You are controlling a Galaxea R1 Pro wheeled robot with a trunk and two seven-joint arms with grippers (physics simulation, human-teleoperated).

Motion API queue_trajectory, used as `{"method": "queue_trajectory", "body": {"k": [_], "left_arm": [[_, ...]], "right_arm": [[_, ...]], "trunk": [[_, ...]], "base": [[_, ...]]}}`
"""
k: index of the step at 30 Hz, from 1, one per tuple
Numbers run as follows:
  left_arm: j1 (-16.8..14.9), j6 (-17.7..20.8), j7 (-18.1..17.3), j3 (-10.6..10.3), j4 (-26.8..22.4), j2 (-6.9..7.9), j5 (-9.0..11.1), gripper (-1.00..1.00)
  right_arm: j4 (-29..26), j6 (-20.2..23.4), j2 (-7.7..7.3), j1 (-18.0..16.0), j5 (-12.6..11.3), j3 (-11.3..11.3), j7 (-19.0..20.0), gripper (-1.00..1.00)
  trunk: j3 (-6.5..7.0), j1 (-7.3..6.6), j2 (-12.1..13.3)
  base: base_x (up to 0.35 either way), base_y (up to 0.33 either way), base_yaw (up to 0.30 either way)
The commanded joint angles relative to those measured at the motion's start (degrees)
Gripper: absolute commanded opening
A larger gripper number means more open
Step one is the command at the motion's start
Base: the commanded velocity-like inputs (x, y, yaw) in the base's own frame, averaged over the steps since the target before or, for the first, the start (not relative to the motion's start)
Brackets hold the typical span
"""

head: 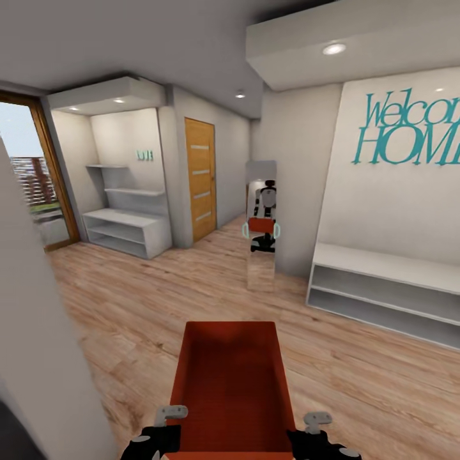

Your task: Move the two storage containers from the living room to the garage. In the garage, place one container on the floor and stack the other container on top of it (either order is fine).

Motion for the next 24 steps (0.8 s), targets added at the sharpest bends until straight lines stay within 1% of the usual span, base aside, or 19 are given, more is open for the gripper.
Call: {"method": "queue_trajectory", "body": {"k": [1, 17, 24], "left_arm": [[-0.1, 0.4, 0.5, 0.0, -1.6, -1.84, -0.2, -1.00], [-0.1, 0.4, 0.5, 0.0, -1.6, -1.84, -0.2, -1.00], [-0.1, 0.4, 0.5, 0.0, -1.6, -1.84, -0.2, -1.00]], "right_arm": [[0.1, 0.0, 0.47, 0.0, 0.5, 2.1, 0.5, -1.00], [0.1, 0.0, 0.45, 0.0, 0.5, 2.0, 0.5, -1.00], [0.1, 0.0, 0.46, 0.0, 0.5, 2.1, 0.5, -1.00]], "trunk": [[-0.09, 0.04, -0.1], [-0.09, 0.04, -0.1], [-0.09, 0.04, -0.1]], "base": [[0.327, -0.042, 0.019], [0.327, -0.081, 0.006], [0.327, -0.095, 0.209]]}}
